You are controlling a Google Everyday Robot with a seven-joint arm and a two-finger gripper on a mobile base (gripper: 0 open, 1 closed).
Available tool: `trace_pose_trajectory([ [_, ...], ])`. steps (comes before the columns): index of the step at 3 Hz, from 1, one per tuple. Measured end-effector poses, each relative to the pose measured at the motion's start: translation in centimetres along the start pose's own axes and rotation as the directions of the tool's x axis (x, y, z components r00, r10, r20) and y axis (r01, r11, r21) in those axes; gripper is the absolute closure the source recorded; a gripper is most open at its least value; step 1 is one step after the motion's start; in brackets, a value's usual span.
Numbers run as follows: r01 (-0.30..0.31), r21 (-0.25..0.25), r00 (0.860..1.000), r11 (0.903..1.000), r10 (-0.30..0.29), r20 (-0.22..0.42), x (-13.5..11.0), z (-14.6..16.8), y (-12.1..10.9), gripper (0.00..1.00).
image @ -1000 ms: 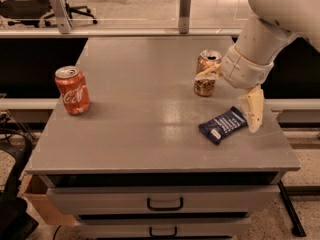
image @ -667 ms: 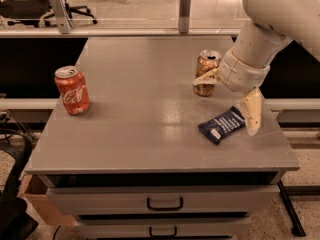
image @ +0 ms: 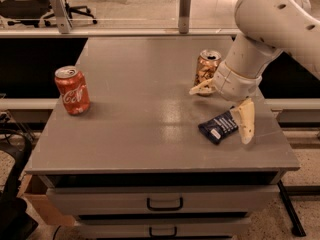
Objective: Move rxbar blueberry near coke can
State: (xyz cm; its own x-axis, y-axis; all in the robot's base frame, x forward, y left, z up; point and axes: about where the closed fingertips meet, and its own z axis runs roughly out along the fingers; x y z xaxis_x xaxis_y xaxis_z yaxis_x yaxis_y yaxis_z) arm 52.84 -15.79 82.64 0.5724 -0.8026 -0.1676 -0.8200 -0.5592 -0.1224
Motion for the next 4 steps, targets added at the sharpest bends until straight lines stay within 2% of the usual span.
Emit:
trace_pose_trajectory([
  [1, -0.054, -0.009, 0.998, 0.9985, 0.054, 0.033, 0.0, 1.8, 1.8, 0.20],
  [4, -0.065, -0.007, 0.997, 0.9978, 0.066, 0.036, -0.4, -0.1, 1.8, 0.89],
])
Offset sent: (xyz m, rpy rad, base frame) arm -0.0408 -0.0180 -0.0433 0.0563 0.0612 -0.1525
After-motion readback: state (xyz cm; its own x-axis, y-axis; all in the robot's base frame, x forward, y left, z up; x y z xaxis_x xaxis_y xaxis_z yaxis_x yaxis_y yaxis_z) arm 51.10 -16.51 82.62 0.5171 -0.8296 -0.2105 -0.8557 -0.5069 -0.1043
